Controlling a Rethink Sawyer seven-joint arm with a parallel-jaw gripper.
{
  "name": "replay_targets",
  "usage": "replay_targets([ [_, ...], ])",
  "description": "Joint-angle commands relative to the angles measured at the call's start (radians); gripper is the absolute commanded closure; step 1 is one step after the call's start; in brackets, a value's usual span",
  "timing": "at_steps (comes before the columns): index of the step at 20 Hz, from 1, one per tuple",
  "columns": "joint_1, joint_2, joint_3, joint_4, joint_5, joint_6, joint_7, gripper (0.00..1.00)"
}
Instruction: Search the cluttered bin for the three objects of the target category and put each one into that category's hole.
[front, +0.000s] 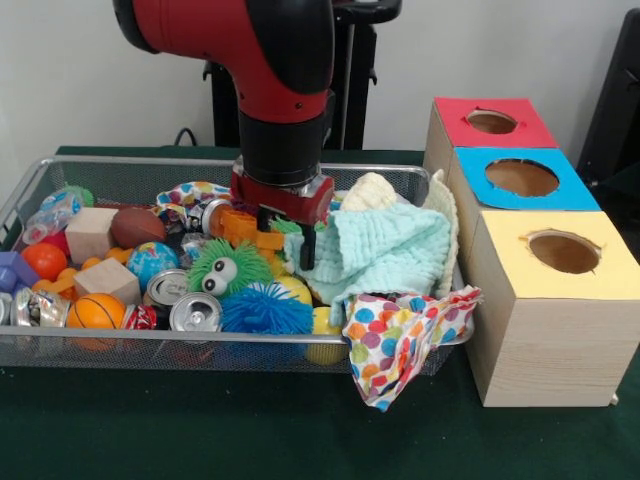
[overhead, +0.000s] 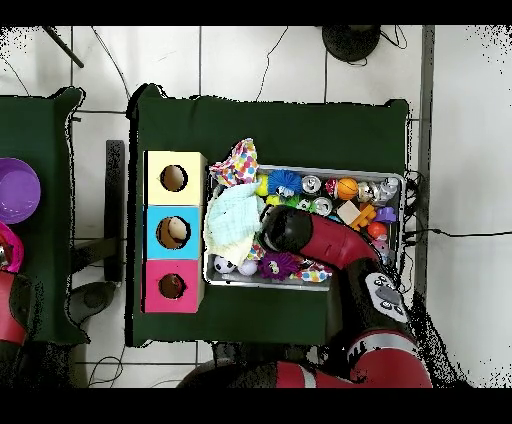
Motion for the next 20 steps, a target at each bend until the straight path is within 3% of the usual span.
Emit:
replay_targets([
  [1,-0.039,0.005,0.111,0.104,0.095,0.216,0.137,0.0],
  [7,-0.036,-0.025,0.121,0.136,0.136,0.248,0.141,0.0],
  [13,-0.034,-0.007,0.114,0.127,0.131,0.181,0.126,0.0],
  [14,-0.034,-0.008,0.112,0.128,0.129,0.164,0.125,1.0],
  [20,0.027,0.001,0.032,0.099,0.107,0.074,0.196,1.0],
])
